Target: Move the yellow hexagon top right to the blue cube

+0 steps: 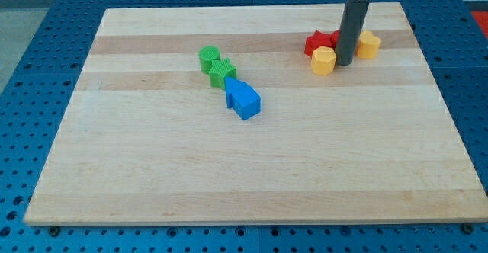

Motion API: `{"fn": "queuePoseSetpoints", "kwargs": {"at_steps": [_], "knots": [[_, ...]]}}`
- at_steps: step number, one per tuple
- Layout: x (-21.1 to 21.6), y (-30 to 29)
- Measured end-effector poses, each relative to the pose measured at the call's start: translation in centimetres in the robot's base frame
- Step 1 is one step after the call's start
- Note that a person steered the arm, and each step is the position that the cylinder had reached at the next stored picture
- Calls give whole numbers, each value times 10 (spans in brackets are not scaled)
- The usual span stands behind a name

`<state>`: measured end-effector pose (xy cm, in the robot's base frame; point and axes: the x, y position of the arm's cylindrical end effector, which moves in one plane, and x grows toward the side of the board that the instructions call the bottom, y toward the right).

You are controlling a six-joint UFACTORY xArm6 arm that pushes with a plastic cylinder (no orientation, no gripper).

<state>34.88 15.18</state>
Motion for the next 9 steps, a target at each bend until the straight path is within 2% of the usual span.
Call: {"fn": "queuePoseSetpoints", "kwargs": {"at_steps": [9], "knots": [[1,-56]]}}
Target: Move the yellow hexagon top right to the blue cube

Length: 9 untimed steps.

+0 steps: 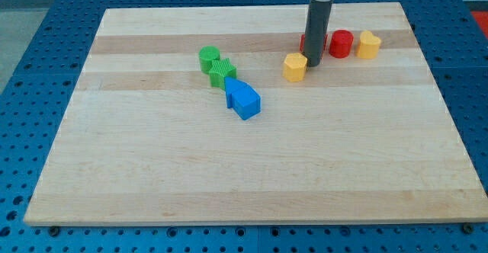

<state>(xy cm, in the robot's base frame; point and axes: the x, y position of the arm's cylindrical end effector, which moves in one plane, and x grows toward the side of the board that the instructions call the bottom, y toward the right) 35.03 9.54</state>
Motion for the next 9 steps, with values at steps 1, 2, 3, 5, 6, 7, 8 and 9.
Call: {"fn": "queuePoseSetpoints", "kwargs": {"at_steps": [1,2,3,5,6,7,8,9], "knots": [[5,-6],[11,-11],[12,-12],[8,-29],[8,-32],[8,-32],[8,-32],[7,-32]]}}
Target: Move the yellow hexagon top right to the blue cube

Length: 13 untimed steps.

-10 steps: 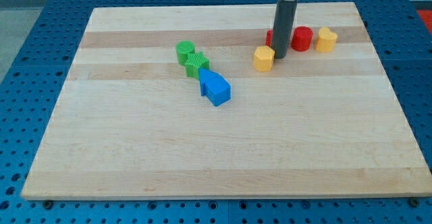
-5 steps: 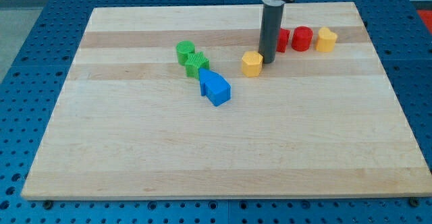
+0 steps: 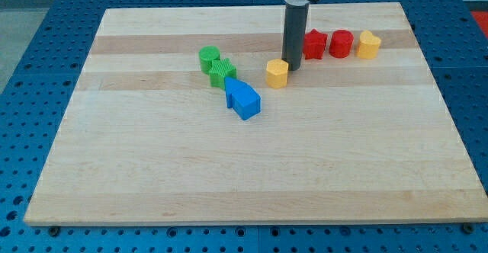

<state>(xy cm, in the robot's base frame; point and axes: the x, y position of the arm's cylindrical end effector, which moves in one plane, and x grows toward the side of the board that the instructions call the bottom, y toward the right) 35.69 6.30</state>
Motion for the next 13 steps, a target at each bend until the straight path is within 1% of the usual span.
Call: {"fn": "queuePoseSetpoints", "kwargs": {"at_steps": [6,8,11,12,13], "knots": [[0,-25],[0,-25],[23,-25],[23,-25],[23,-8]]}}
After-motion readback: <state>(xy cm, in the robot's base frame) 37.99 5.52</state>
